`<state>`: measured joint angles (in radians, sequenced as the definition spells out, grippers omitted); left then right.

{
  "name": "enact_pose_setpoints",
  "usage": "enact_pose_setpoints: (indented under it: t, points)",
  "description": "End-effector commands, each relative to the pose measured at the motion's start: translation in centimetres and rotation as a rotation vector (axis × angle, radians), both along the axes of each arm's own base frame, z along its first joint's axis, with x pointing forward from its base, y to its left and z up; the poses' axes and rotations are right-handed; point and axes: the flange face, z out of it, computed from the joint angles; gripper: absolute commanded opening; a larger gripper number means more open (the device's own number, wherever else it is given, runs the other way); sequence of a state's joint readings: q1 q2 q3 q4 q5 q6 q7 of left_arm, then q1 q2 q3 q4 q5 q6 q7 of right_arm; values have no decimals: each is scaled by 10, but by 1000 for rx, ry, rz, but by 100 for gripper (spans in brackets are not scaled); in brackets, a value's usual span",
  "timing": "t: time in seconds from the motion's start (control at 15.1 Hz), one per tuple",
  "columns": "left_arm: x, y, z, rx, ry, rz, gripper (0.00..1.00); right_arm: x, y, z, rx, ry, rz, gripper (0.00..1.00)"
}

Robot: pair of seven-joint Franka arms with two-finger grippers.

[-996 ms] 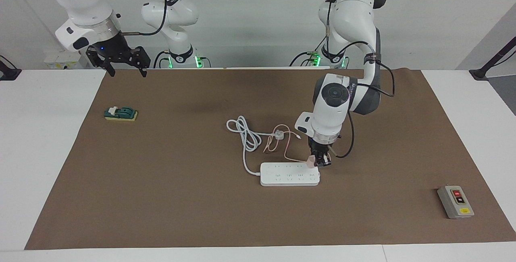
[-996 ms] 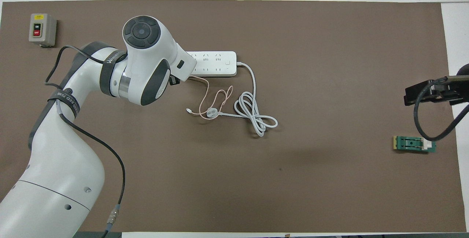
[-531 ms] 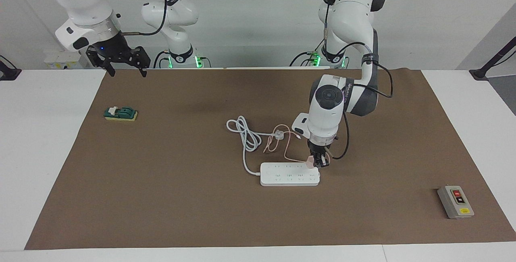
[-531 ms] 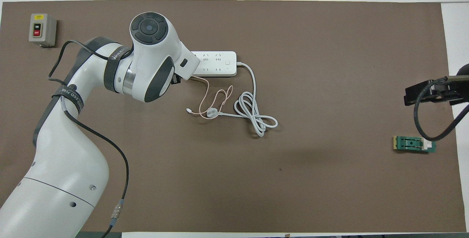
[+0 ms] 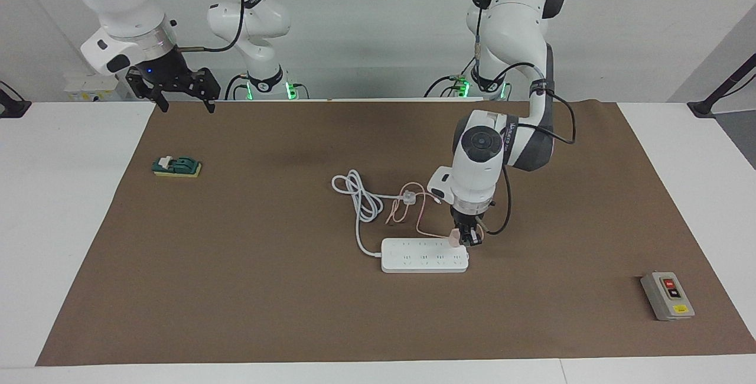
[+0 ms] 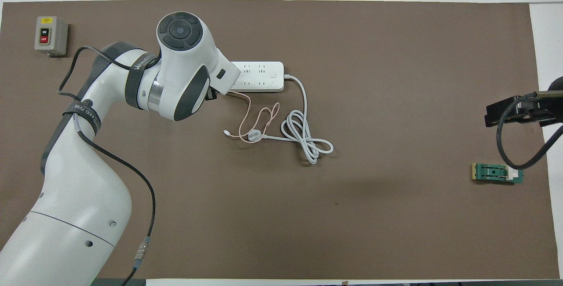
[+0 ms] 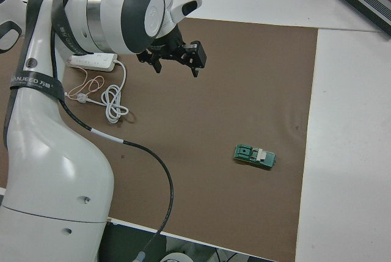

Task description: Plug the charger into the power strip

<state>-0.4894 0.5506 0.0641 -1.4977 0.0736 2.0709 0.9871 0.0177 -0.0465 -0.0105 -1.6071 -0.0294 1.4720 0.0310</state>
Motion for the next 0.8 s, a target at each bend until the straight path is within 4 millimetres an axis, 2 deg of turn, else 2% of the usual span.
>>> enact_pose_setpoints:
  t: [0.0, 0.73]
  points:
    - [21, 1, -39, 12, -28, 12, 0, -7, -4, 2, 10, 1, 16, 100]
    - [23, 2, -38, 5, -39, 13, 0, -7, -3, 2, 11, 1, 16, 100]
